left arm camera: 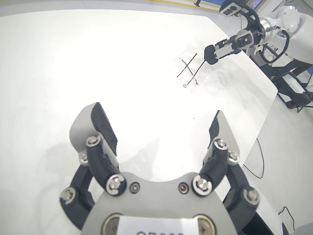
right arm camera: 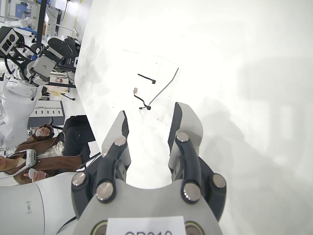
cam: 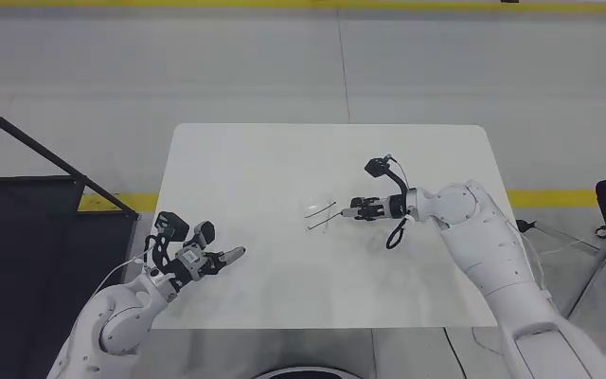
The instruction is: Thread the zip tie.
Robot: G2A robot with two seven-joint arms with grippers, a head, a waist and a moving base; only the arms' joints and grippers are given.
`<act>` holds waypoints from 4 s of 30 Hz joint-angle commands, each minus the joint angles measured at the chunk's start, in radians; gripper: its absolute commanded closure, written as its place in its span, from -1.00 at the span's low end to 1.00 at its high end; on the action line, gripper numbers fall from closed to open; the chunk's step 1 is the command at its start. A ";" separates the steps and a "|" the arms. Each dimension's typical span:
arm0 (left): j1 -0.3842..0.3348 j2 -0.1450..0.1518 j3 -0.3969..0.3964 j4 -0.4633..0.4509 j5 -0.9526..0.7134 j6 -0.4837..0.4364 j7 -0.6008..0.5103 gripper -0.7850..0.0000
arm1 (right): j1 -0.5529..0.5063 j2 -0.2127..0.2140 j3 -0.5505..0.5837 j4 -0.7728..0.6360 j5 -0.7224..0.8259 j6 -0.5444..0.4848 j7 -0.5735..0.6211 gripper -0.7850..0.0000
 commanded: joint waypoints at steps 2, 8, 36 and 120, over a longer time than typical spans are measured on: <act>0.000 0.000 0.000 0.000 0.000 0.000 0.000 -1.00 | 0.013 -0.007 -0.014 0.023 0.008 -0.004 -0.003 0.03; 0.000 0.000 0.000 0.000 0.000 0.000 0.000 -1.00 | 0.040 -0.022 -0.043 0.067 0.028 -0.010 -0.004 0.22; 0.000 0.000 0.000 0.000 0.000 0.000 0.000 -1.00 | 0.109 -0.068 -0.119 0.190 0.068 -0.053 0.005 0.60; -0.398 0.066 0.344 0.160 -0.310 -0.412 -0.282 -1.00 | 0.057 0.187 -0.311 -0.588 0.287 -0.088 0.015 1.00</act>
